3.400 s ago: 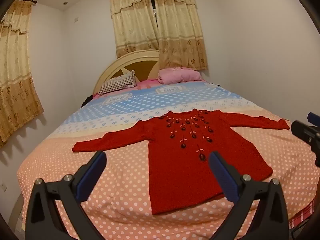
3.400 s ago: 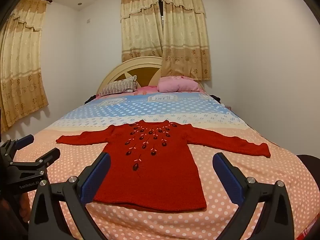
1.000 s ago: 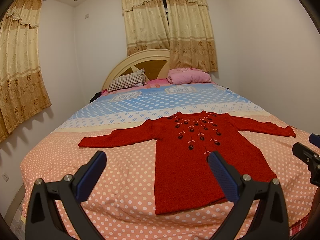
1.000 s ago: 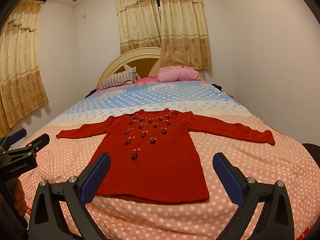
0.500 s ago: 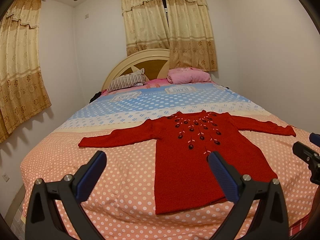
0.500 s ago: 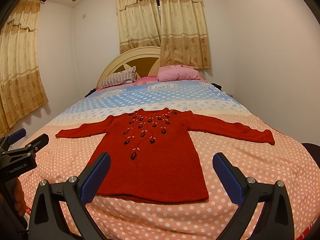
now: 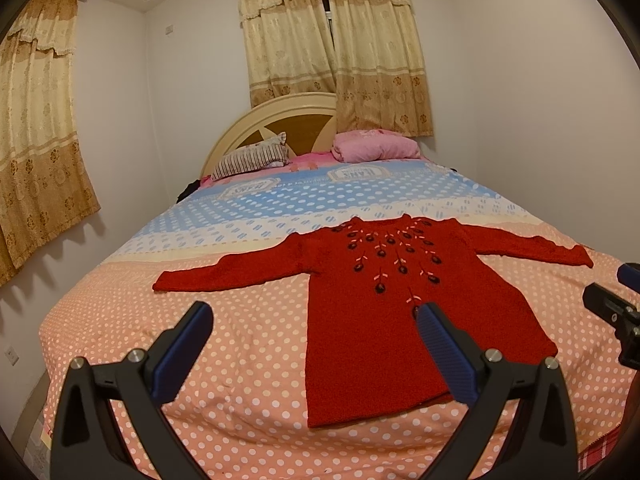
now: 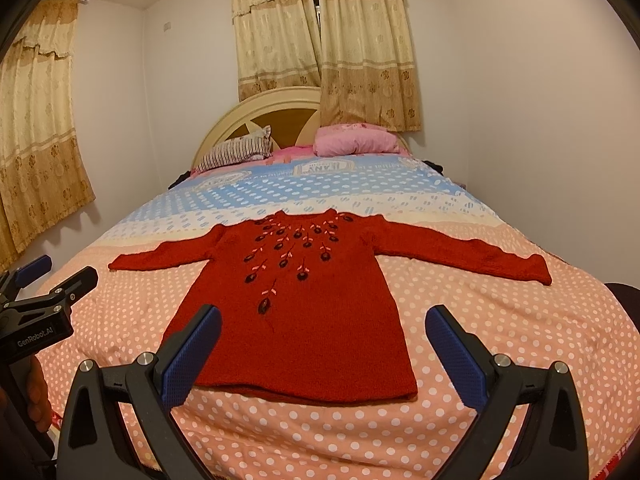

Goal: Fold small clothes
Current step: 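Move the right tool to the cardigan sleeve cuff and close on it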

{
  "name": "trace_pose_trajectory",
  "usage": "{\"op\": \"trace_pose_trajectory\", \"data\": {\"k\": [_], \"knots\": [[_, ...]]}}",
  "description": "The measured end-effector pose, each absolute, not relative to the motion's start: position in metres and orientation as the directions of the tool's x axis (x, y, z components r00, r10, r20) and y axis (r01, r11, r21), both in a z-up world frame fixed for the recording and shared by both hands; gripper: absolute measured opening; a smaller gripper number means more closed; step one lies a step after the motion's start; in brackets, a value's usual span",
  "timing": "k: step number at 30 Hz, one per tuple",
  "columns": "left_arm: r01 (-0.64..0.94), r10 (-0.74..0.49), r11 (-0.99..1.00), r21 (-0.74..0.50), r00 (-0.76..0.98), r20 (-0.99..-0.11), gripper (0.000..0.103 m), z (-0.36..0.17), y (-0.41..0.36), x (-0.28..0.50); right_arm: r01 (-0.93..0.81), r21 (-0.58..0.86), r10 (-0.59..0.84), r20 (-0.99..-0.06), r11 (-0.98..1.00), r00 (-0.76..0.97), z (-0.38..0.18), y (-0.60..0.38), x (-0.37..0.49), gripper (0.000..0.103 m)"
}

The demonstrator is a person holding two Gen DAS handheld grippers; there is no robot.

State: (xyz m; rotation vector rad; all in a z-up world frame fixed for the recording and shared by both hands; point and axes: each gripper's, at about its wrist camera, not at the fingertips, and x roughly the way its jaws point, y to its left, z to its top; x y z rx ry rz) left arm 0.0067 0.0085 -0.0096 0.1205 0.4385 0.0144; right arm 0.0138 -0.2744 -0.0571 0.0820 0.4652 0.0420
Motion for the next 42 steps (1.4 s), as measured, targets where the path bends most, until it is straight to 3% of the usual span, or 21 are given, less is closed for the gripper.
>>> {"op": "trace_pose_trajectory", "data": {"k": [12,23,39,42], "knots": [[0.013,0.058,0.988,0.156,0.895,-0.443,0.103,-0.014,0.003,0.037,0.004,0.068,0.029,-0.47,0.998,0.882,-0.064,-0.29,0.038,0.102],[0.046,0.059,0.978,0.204,0.876,-0.479,0.103,-0.025,-0.014,0.096,0.109,0.033,-0.072,-0.554,0.993,0.829,-0.088,-0.337,0.089,0.102],[0.019,0.16,0.951,0.309,0.824,-0.543,0.103,-0.08,-0.026,0.213,0.421,0.079,-0.256,-0.688,0.904,0.679,-0.122,-0.518,0.18,0.101],[0.013,0.177,0.949,0.315,0.805,-0.567,0.103,-0.092,-0.021,0.232,0.506,0.124,-0.268,-0.728,0.854,0.631,-0.133,-0.568,0.193,0.092]]}}
